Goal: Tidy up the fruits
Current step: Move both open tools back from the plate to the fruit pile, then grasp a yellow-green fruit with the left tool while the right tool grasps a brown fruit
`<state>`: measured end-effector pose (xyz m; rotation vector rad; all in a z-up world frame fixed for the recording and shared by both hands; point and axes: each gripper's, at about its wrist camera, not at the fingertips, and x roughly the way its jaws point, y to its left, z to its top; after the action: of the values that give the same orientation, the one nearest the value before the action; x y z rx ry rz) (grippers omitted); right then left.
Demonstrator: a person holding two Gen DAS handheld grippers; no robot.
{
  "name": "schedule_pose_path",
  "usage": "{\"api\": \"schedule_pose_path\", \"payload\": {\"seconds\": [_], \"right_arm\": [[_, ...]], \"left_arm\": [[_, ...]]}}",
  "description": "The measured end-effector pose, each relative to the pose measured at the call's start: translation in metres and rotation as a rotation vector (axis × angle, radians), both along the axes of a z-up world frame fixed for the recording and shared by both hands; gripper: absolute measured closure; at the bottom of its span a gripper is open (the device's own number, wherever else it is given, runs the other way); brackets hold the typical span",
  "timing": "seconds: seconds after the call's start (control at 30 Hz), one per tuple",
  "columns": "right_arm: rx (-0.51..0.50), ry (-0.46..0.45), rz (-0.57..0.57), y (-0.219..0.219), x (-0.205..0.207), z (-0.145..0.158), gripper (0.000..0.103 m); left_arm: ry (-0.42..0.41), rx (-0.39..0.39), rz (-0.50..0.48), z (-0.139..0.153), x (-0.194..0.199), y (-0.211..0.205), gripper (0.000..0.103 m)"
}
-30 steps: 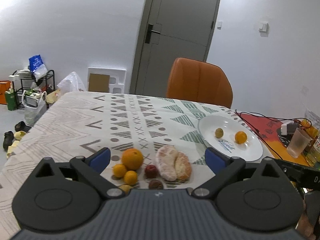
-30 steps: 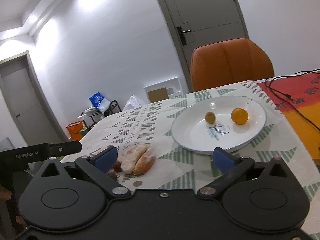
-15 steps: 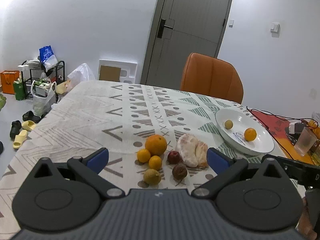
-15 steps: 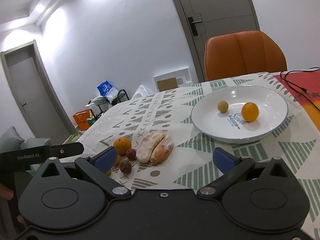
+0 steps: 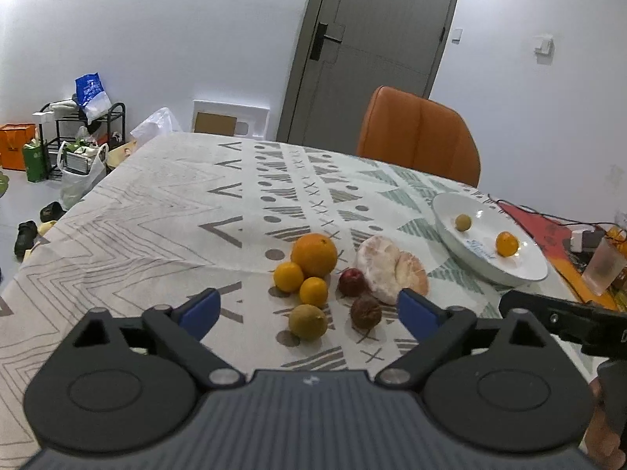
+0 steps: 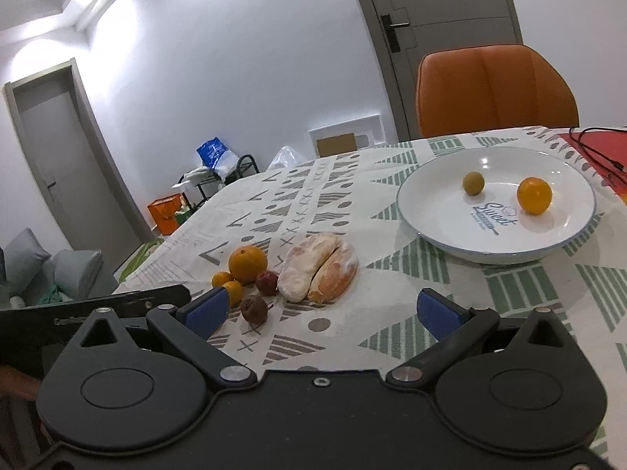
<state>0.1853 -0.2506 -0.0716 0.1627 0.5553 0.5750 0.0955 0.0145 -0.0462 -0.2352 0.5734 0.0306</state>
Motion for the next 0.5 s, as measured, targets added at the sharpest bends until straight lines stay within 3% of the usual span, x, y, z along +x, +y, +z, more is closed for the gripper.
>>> {"api": "schedule_pose_path", "payload": {"seconds": [0.17, 0.37, 0.5], "right_arm": [[-0.009, 0.008, 0.014, 0.008, 0.005, -0.003, 0.000], [-0.002, 0.014, 0.048, 0.016, 0.008, -0.006, 0.002], [-0.019, 0.030, 0.075, 0.025, 0.013, -0.009, 0.013]], "left_arm": [[0.022, -0.024, -0.001, -0.007, 0.007, 0.006, 0.026], [0.033, -0.029, -0.008, -0.012, 0.014, 0.008, 0.034], [0.046, -0.034, -0.034, -0.016, 0.019, 0.006, 0.049]]}}
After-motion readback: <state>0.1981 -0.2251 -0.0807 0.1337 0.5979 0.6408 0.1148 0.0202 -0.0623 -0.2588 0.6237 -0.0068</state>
